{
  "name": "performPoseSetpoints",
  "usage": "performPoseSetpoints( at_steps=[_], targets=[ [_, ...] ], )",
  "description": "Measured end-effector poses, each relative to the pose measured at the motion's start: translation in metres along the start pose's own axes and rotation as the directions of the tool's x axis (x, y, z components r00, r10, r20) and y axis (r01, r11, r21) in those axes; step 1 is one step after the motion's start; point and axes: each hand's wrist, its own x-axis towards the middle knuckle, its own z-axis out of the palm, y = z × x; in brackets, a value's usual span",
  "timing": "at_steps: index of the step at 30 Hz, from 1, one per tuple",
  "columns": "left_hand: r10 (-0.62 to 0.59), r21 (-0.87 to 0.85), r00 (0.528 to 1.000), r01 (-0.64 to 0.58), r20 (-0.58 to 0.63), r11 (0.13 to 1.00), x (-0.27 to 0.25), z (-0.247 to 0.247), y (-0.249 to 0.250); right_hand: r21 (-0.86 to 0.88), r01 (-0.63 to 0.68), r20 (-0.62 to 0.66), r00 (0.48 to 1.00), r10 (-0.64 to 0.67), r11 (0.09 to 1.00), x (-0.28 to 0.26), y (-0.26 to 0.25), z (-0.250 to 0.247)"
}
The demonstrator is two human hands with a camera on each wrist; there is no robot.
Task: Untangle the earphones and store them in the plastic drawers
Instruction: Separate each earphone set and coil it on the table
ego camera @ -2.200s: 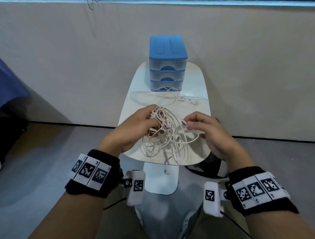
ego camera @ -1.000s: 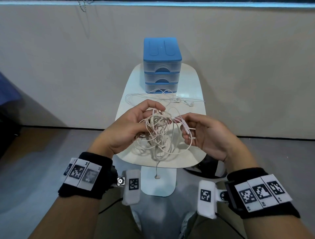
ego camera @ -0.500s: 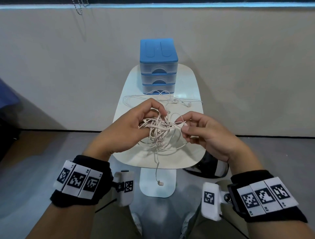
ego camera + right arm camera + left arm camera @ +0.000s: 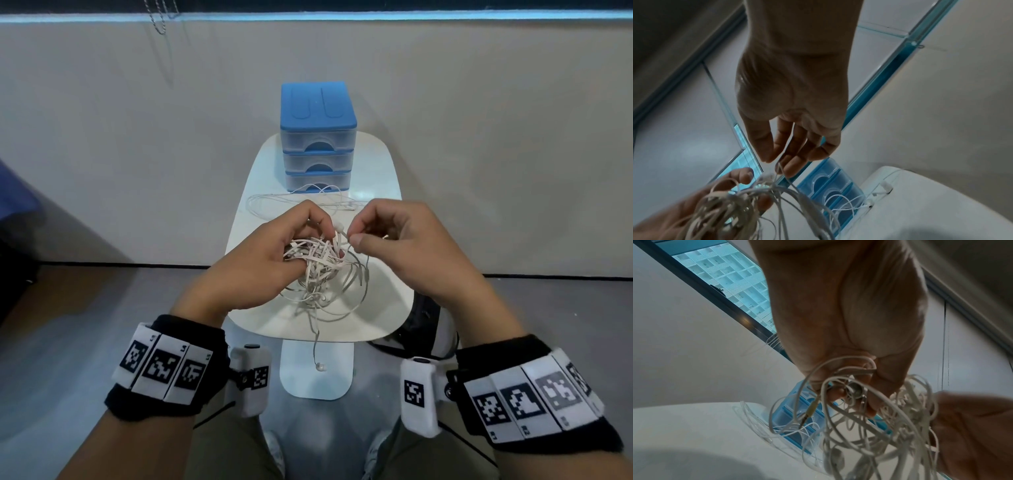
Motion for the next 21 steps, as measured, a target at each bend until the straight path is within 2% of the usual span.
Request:
performPoseSetpoints(
  at_steps=[4,7,13,15,17,21],
  targets=[
    [0.005,-0.012,1.000,-0.005,-0.015,1.000,0.001,0.001,-0.001,0.011,-0.097,0.064,0.993,0.097,0.995,-0.002,0.006,0.007],
    [0.014,-0.006,1.000,-0.015,-0.020,1.000,0.001,0.002,-0.002,-0.051,-0.155,0.136,0.978,0.160,0.987,-0.003,0.007,0.009],
    [0.054,0.043,0.998,-0.053,-0.023,0.998,0.001,0.001,-0.004,-0.148,-0.167,0.245,0.949,0.200,0.975,-0.008,0.005,0.010],
    [0.048,0.058,0.999,-0.047,-0.026,0.997,0.002,0.000,-0.003,-0.132,-0.153,0.203,0.963,0.177,0.979,-0.008,0.005,0.008],
    [0.048,0.096,0.998,-0.044,-0.043,0.994,0.006,-0.004,0.002,-0.089,-0.140,0.085,0.985,0.147,0.986,-0.005,0.003,0.002],
    [0.174,0.204,0.976,-0.146,-0.129,0.968,0.023,-0.019,0.032,-0.084,-0.049,-0.116,0.992,0.039,0.995,0.009,-0.013,-0.016]
  ],
)
